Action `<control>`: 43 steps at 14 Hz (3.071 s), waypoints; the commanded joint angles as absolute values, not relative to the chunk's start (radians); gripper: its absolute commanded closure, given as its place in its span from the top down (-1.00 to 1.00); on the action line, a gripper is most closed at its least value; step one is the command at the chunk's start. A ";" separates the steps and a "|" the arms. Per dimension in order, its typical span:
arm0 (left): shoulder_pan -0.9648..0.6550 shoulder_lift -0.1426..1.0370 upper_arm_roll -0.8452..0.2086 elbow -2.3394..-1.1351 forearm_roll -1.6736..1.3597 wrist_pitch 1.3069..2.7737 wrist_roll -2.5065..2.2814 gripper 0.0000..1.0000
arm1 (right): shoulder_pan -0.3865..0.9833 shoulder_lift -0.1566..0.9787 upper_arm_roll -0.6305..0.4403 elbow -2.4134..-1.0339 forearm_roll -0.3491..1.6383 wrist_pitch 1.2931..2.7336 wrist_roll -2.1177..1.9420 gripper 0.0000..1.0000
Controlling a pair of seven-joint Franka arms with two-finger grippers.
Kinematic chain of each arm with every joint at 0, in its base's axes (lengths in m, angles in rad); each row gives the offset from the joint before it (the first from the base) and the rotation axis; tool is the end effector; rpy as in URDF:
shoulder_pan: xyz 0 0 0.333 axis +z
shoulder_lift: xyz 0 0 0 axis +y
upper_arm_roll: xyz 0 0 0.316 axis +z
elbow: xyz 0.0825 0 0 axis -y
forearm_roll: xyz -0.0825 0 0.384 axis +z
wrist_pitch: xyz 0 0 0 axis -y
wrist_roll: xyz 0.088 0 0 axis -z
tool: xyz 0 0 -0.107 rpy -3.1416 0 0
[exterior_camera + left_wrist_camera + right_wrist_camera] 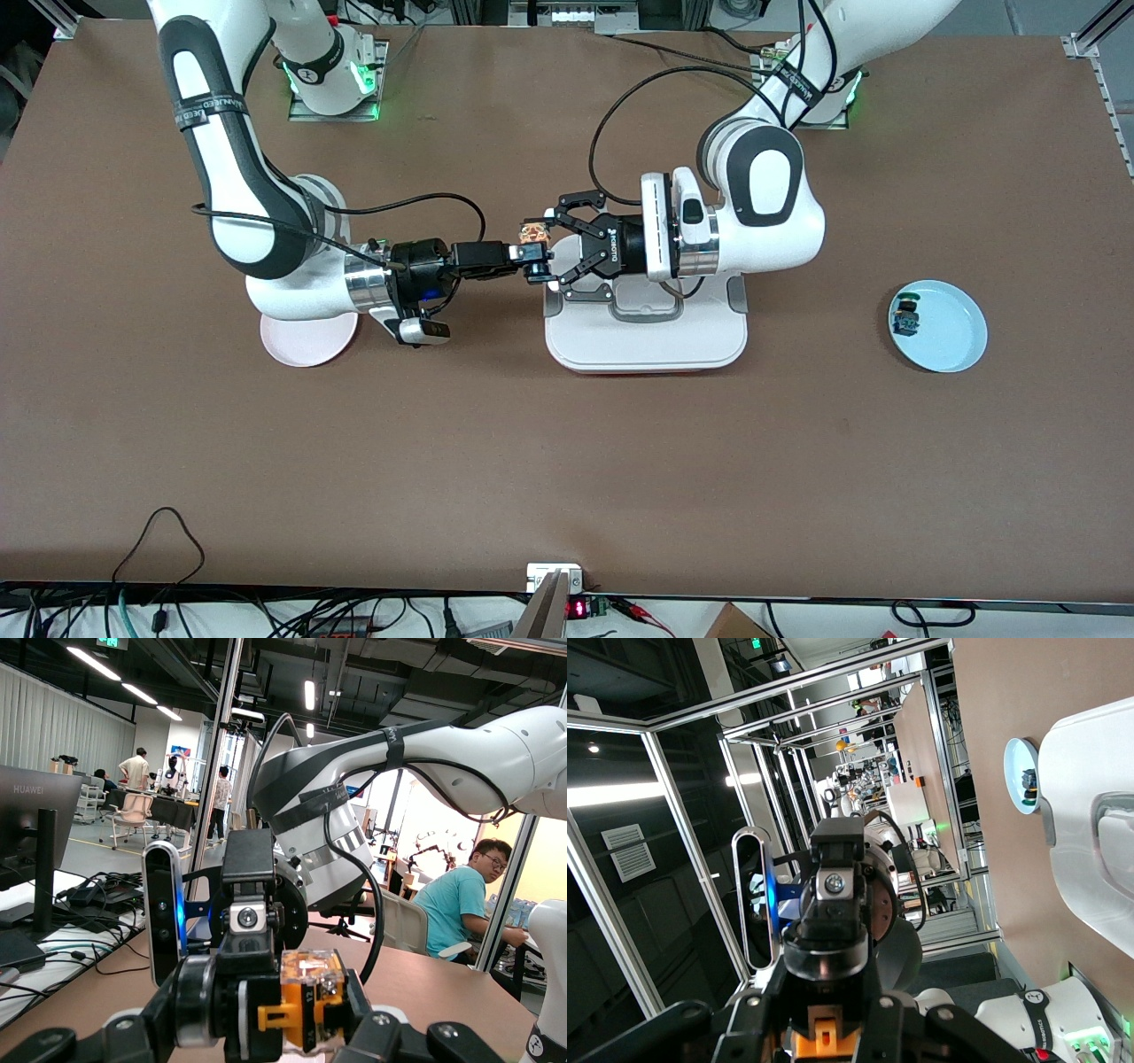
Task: Transfer orange switch to right arm and place
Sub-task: 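Open the left gripper and draw it back while the right gripper holds, then carry the switch over the white plate with the right gripper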
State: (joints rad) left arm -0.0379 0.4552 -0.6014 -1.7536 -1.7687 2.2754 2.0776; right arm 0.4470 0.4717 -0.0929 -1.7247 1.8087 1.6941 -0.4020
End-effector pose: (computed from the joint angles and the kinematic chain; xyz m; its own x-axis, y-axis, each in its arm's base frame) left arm 0.5604 -0.3865 0.3938 0.2118 -0.0093 0.9773 -0.9734 -0.0916 0.2101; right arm 0.5935 0.3274 0.3756 0.9613 0.1391 -0.2378 -0.2460 0.0447 -0.9682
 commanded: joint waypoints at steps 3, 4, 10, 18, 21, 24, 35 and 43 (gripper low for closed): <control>-0.041 0.449 -0.603 -1.747 -1.804 2.278 2.105 -0.74 | 0.454 0.460 -0.097 -1.727 1.819 1.695 -0.422 -0.98; -0.041 0.449 -0.603 -1.746 -1.805 2.278 2.105 0.47 | 0.456 0.460 -0.097 -1.727 1.819 1.695 -0.420 -0.98; -0.038 0.448 -0.603 -1.749 -1.802 2.273 2.109 1.00 | 0.456 0.457 -0.097 -1.729 1.819 1.695 -0.420 -0.98; 0.064 0.449 -0.597 -1.776 -1.773 2.077 2.069 1.00 | 0.448 0.448 -0.101 -1.740 1.813 1.695 -0.422 -0.98; 0.129 0.448 -0.597 -1.782 -1.669 1.982 1.998 1.00 | 0.445 0.446 -0.106 -1.740 1.812 1.695 -0.422 -0.98; 0.196 0.442 -0.598 -1.773 -1.522 1.915 1.876 1.00 | 0.419 0.442 -0.109 -1.743 1.801 1.686 -0.420 -0.98; 0.255 0.443 -0.581 -1.735 -0.927 1.841 1.330 1.00 | 0.270 0.407 -0.107 -1.746 1.334 1.614 -0.420 -1.00; 0.279 0.425 -0.580 -1.668 -0.540 1.628 0.878 1.00 | 0.163 0.371 -0.107 -1.744 0.829 1.534 -0.532 -1.00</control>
State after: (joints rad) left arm 0.2613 0.4474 -0.5801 -1.7158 -0.6265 1.7204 0.9980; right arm 0.1931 0.4029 -0.1174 -1.7278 0.9301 1.5550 -0.4867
